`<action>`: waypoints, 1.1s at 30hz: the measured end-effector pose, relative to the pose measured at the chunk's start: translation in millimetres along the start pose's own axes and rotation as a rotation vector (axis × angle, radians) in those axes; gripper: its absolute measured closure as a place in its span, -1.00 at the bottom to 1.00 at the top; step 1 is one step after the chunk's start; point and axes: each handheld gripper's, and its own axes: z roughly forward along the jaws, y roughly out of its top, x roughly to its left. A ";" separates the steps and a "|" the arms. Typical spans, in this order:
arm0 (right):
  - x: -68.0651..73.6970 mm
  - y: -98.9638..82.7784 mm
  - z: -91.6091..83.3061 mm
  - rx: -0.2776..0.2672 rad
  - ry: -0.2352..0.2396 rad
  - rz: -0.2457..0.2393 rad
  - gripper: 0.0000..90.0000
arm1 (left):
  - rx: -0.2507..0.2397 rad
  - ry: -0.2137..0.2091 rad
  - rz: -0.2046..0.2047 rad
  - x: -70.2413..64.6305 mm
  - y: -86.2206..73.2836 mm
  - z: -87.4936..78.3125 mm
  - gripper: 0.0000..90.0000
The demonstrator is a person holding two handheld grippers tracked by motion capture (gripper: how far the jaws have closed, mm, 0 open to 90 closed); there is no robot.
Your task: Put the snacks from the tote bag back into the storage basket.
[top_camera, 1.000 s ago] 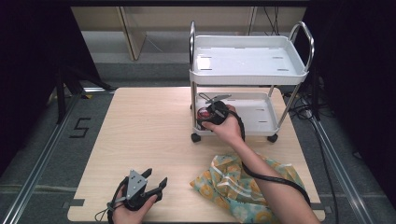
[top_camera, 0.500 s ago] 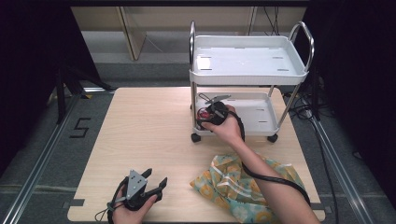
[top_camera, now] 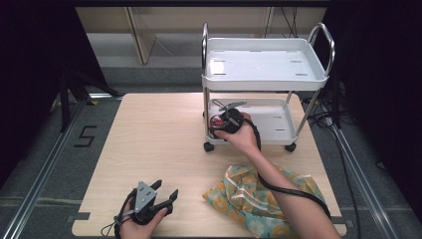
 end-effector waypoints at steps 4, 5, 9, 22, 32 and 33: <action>-0.4 -0.2 0.6 -0.005 0.014 -0.002 -0.45 | -0.003 0.001 -0.002 -0.2 -0.1 0.3 -0.24; -0.2 -0.2 0.8 -0.005 0.013 0.000 -0.45 | -0.001 0.003 -0.001 -0.3 0.1 0.0 -0.24; 1.1 0.4 -0.1 0.018 -0.003 0.017 -0.45 | -0.002 0.003 -0.001 -0.4 0.0 -0.1 -0.24; -1.6 -0.8 2.2 0.021 -0.008 0.019 -0.54 | -0.003 -0.003 0.001 -0.2 -0.1 0.6 -0.24; -0.9 -3.2 0.9 0.015 -0.014 0.033 -0.60 | -0.003 -0.002 0.001 -0.5 -0.2 0.8 -0.24; -0.6 -3.3 -0.1 0.016 -0.020 0.033 -0.60 | -0.002 -0.003 0.002 -0.5 -0.2 0.8 -0.24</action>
